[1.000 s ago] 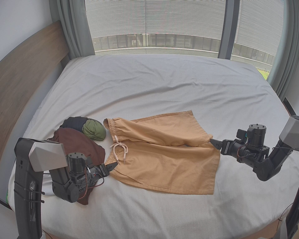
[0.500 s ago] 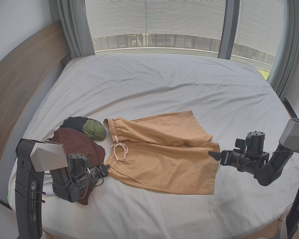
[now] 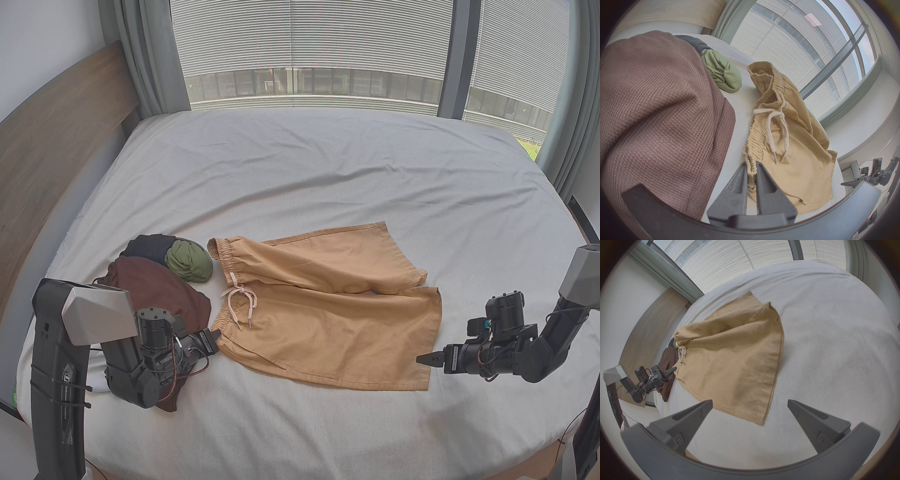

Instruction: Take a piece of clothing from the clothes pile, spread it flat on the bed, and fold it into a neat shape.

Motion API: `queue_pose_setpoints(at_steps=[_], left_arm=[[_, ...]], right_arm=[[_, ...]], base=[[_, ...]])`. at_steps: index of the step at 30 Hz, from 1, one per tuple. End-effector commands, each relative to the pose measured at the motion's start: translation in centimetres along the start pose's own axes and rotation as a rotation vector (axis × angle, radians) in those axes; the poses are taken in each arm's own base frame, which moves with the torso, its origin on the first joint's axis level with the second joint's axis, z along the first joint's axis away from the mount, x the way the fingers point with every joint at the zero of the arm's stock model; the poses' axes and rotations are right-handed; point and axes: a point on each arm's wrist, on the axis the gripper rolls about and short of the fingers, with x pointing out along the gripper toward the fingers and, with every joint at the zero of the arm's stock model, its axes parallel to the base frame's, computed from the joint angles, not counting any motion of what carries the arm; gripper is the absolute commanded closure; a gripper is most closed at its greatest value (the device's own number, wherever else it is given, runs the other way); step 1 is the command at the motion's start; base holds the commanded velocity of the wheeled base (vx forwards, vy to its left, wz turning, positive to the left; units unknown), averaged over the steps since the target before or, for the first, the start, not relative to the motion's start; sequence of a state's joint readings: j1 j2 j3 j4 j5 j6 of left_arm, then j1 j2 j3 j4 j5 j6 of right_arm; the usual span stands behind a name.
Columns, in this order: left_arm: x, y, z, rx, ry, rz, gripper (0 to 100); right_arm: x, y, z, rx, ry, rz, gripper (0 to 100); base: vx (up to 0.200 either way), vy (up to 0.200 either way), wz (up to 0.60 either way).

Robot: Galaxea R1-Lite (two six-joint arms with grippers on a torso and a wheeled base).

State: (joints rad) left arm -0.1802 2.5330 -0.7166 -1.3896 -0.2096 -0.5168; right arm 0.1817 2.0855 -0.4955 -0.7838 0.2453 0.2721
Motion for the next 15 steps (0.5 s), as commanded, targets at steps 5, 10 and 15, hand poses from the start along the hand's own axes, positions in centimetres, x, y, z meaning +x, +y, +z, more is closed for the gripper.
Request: queue_pose_setpoints(at_steps=[5,10,15], left_arm=[[0.0,-0.1,0.1,0.001,-0.004,-0.004,100],[0.0,-0.1,0.1,0.001,-0.002,-0.003,100],[0.0,-0.1,0.1,0.001,-0.002,-0.003,100]], right_arm=[[2.9,-1.3,-1.7,0.060,0.097,-0.006,0],[3.9,-1.5,-1.8,0.093,0.115,0.011,0],[4.5,-1.6,-2.1,0.102,0.132,0.013,0]], base=[[0.000,0.000,0.00],[0.000,0.000,0.00],[0.000,0.000,0.00]])
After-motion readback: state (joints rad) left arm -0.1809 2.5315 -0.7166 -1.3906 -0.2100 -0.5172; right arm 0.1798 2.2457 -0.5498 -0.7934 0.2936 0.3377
